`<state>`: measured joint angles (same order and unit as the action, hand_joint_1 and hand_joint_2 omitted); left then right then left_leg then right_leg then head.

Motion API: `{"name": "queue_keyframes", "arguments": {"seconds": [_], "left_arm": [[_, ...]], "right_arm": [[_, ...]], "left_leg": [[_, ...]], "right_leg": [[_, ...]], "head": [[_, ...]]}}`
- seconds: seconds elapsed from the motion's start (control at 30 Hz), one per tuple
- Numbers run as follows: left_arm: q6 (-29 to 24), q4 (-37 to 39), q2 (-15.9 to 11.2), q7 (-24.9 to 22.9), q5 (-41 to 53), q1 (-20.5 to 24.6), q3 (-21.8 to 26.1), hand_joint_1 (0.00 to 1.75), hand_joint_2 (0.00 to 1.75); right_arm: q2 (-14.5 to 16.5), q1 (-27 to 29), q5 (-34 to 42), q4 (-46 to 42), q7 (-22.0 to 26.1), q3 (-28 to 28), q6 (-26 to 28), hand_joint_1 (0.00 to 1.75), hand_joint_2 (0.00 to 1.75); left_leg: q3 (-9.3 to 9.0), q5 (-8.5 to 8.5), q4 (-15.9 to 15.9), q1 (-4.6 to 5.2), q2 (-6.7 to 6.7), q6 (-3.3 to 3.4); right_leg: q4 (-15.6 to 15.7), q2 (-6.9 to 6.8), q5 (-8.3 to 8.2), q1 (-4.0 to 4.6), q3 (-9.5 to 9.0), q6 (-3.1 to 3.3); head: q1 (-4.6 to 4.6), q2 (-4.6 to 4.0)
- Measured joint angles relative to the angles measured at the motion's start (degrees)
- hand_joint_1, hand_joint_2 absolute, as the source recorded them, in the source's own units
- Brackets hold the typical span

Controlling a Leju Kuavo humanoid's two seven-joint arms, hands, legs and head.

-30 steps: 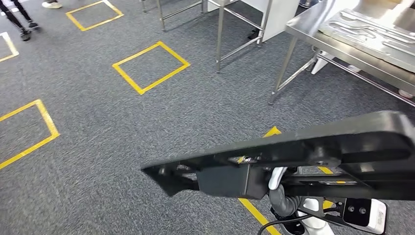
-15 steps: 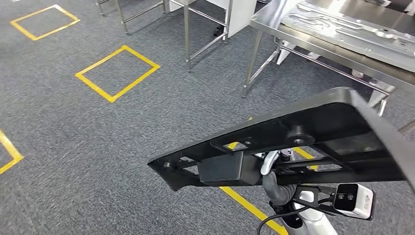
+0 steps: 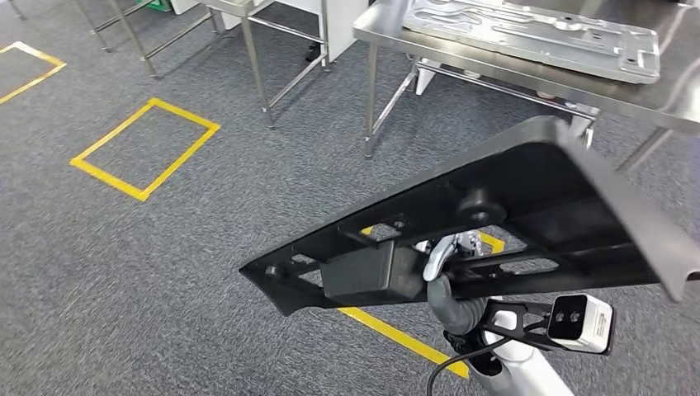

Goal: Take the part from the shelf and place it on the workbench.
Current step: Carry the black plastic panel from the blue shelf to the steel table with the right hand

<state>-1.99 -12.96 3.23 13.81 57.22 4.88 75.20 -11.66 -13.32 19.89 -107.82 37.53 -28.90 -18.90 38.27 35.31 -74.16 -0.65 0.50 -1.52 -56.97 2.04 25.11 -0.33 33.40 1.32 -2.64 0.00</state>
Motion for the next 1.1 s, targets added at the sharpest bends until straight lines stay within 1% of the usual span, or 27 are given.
{"name": "queue_keyframes", "arguments": {"seconds": [0.03,0.07,0.13,0.2,0.27,0.3,0.37,0.4,0.43,0.47,0.5,0.53,0.57,0.63,0.67,0.7,0.73,0.77,0.8,0.87,0.9,0.93,0.97,1.0,1.03,1.07,1.1], "left_arm": [[0.0,0.0,0.0,0.1,0.0,-0.1,0.0,0.00,0.00],[0.0,0.0,0.0,0.1,0.0,-0.2,0.0,0.00,0.00],[0.0,0.0,0.0,0.2,0.1,-0.3,0.0,0.00,0.00],[0.0,0.0,0.0,0.2,0.1,-0.3,0.0,0.00,0.00],[0.0,0.0,0.1,0.2,0.2,-0.3,0.0,0.00,0.00],[0.0,0.0,0.2,0.2,0.2,-0.2,0.0,0.00,0.00],[0.0,0.0,0.3,0.3,0.2,-0.2,0.0,0.00,0.00],[0.0,0.0,0.3,0.3,0.2,-0.2,0.0,0.00,0.00],[0.0,0.0,0.3,0.3,0.2,-0.3,0.0,0.00,0.00],[0.0,0.0,0.3,0.3,0.2,-0.5,0.0,0.00,0.00],[0.0,0.0,0.3,0.3,0.2,-0.5,0.0,0.00,0.00],[0.0,0.0,0.3,0.3,0.2,-0.5,0.0,0.00,0.00],[0.0,0.0,0.3,0.3,0.2,-0.5,0.0,0.00,0.00],[0.0,0.0,0.4,0.3,0.2,-0.4,0.0,0.00,0.00],[0.0,0.0,0.4,0.3,0.2,-0.4,0.0,0.00,0.00],[0.0,0.0,0.4,0.3,0.2,-0.3,0.0,0.00,0.00],[0.0,0.0,0.4,0.3,0.2,-0.3,0.0,0.00,0.00],[0.0,0.0,0.4,0.3,0.2,-0.3,0.0,0.00,0.00],[0.0,0.0,0.4,0.3,0.2,-0.2,0.0,0.00,0.00],[0.0,0.0,0.4,0.3,0.2,-0.1,0.0,0.00,0.00],[0.0,0.0,0.4,0.3,0.2,-0.2,0.0,0.00,0.00],[0.0,0.0,0.4,0.3,0.2,-0.3,0.0,0.00,0.00],[0.0,0.0,0.4,0.3,0.2,-0.4,0.0,0.00,0.00],[0.0,0.0,0.4,0.3,0.2,-0.6,0.0,0.00,0.00],[-0.1,0.0,0.4,0.3,0.2,-0.6,0.0,0.00,0.00],[-0.1,0.0,0.4,0.3,0.2,-0.6,0.0,0.00,0.00],[-0.1,0.0,0.4,0.3,0.2,-0.6,0.0,0.00,0.00]], "right_arm": [[0.0,0.7,-0.6,0.0,0.0,0.0,-0.7,1.75,1.75],[0.0,1.2,-1.1,0.0,0.0,0.1,-1.4,1.75,1.75],[0.0,2.0,-1.9,0.0,0.0,0.3,-2.5,1.75,1.75],[0.0,2.5,-2.1,0.0,0.0,0.4,-2.8,1.75,1.75],[0.0,3.0,-2.2,0.0,0.0,0.6,-2.8,1.75,1.75],[0.0,3.3,-2.2,0.0,0.0,0.8,-2.8,1.75,1.75],[0.0,3.5,-2.2,0.0,0.0,1.1,-2.8,1.75,1.75],[0.0,3.5,-2.3,0.0,0.0,1.2,-2.8,1.75,1.75],[0.0,3.6,-2.3,0.0,0.0,1.2,-2.8,1.75,1.75],[0.0,3.7,-2.3,0.1,0.0,1.3,-2.8,1.75,1.75],[0.0,3.8,-2.3,0.1,0.0,1.3,-2.8,1.75,1.75],[0.0,3.9,-2.3,0.1,0.0,1.3,-2.8,1.75,1.75],[0.0,4.0,-2.3,0.2,0.0,1.4,-2.8,1.75,1.75],[0.0,4.0,-2.3,0.2,0.0,1.5,-2.8,1.75,1.75],[0.0,3.9,-2.3,0.2,0.0,1.6,-2.8,1.75,1.75],[0.0,3.9,-2.3,0.2,0.0,1.6,-2.8,1.75,1.75],[0.0,3.9,-2.3,0.2,0.0,1.6,-2.8,1.75,1.75],[0.0,3.9,-2.3,0.2,0.0,1.7,-2.8,1.75,1.75],[0.0,4.0,-2.3,0.1,0.0,1.7,-2.8,1.75,1.75],[0.0,3.9,-2.3,0.1,0.0,1.7,-2.8,1.75,1.75],[0.0,3.9,-2.3,0.1,0.0,1.7,-2.8,1.75,1.75],[0.0,3.9,-2.3,0.2,0.0,1.7,-2.8,1.75,1.75],[0.1,3.9,-2.3,0.2,0.0,1.7,-2.8,1.75,1.75],[0.1,4.0,-2.3,0.2,0.0,1.7,-2.8,1.75,1.75],[0.1,4.1,-2.3,0.2,0.0,1.7,-2.8,1.75,1.75],[0.1,4.1,-2.3,0.2,0.0,1.7,-2.8,1.75,1.75],[0.1,4.1,-2.3,0.2,0.0,1.7,-2.8,1.75,1.75]], "left_leg": [[-0.16,-1.37,1.0,-0.04,-0.10,0.02],[-1.37,-3.62,4.2,-0.12,-0.41,0.08],[-4.66,-7.49,12.3,-0.45,-2.90,0.29],[-6.25,-8.41,16.1,-0.58,-4.92,0.64],[-6.38,-8.38,16.3,-0.50,-4.20,1.21],[-6.44,-8.54,16.6,-0.53,-3.51,1.60],[-6.58,-8.83,17.0,-0.65,-2.01,2.38],[-6.60,-8.85,17.1,-0.52,-1.23,2.63],[-6.56,-8.81,17.1,-0.40,-0.43,2.82],[-6.53,-8.75,17.1,-0.27,0.39,2.88],[-6.53,-8.69,17.1,-0.18,1.20,2.90],[-6.57,-8.63,17.1,-0.13,1.95,2.88],[-6.68,-8.55,17.1,-0.10,2.64,2.81],[-7.05,-8.30,17.1,0.09,3.79,2.49],[-7.23,-8.15,17.1,0.23,4.27,2.25],[-7.38,-8.02,17.1,0.34,4.78,1.97],[-7.52,-7.92,17.1,0.41,5.31,1.67],[-7.72,-7.84,17.2,0.43,5.89,1.36],[-7.88,-7.63,17.1,0.41,5.73,1.03],[-7.15,-5.82,14.8,0.26,3.43,0.57],[-5.80,-4.03,11.7,0.11,1.76,0.41],[-3.93,-1.99,7.7,0.03,0.70,0.31],[-1.92,-0.36,3.6,-0.01,0.20,0.20],[-0.42,0.31,0.8,-0.02,0.02,0.10],[0.06,-0.34,0.3,-0.03,-0.04,0.07],[-0.55,-2.12,2.2,-0.09,-0.20,0.10],[-2.14,-4.60,6.1,-0.19,-0.73,0.16]], "right_leg": [[-0.1,0.83,0.05,-0.01,-0.06,-0.05],[-0.2,1.65,0.12,-0.04,-0.15,-0.16],[-0.6,3.14,0.31,-0.05,-0.10,-0.56],[-0.9,4.49,0.26,-0.08,0.40,-1.22],[-0.8,5.83,-0.01,-0.23,0.85,-2.05],[-1.0,5.68,0.10,-0.25,1.02,-2.41],[-4.2,2.77,2.16,-0.13,2.62,-2.94],[-7.6,0.69,4.02,-0.11,4.25,-3.13],[-11.7,-0.78,5.98,-0.15,6.28,-3.32],[-15.3,-1.44,7.34,-0.27,8.05,-3.49],[-17.3,-1.71,7.70,-0.37,9.01,-3.58],[-17.1,-1.89,6.99,-0.43,8.81,-3.60],[-14.4,-2.23,5.35,-0.44,7.31,-3.51],[-5.9,-4.65,1.92,-0.03,2.51,-2.84],[-2.6,-5.77,0.98,0.25,0.77,-2.40],[-0.9,-6.51,0.69,0.52,-0.09,-1.99],[-0.5,-6.41,0.83,0.73,-0.12,-1.68],[-0.4,-5.63,0.71,0.71,-0.03,-1.40],[-0.2,-4.96,0.56,0.54,-0.10,-1.12],[0.4,-3.69,0.15,0.11,-0.40,-0.49],[0.5,-3.06,0.01,-0.05,-0.48,-0.28],[0.5,-2.36,-0.02,-0.04,-0.45,-0.13],[0.4,-1.55,-0.03,-0.01,-0.40,-0.07],[0.3,-0.72,-0.01,0.01,-0.38,-0.04],[0.2,0.14,0.04,0.01,-0.39,-0.07],[0.0,1.00,0.11,-0.01,-0.42,-0.14],[-0.2,1.80,0.23,-0.06,-0.48,-0.26]], "head": [[0.00,0.00],[0.00,0.00],[0.00,0.00],[-0.01,0.00],[-0.01,0.00],[0.00,0.00],[0.02,0.00],[0.02,0.00],[0.02,0.00],[0.02,0.00],[0.02,0.00],[0.02,0.00],[0.02,0.00],[0.02,0.00],[0.02,0.00],[0.02,0.00],[0.01,0.00],[0.01,0.00],[0.01,0.00],[0.00,0.00],[-0.02,0.00],[-0.02,0.00],[-0.03,0.00],[-0.03,0.00],[-0.02,0.00],[-0.02,0.00],[-0.02,0.00]]}}
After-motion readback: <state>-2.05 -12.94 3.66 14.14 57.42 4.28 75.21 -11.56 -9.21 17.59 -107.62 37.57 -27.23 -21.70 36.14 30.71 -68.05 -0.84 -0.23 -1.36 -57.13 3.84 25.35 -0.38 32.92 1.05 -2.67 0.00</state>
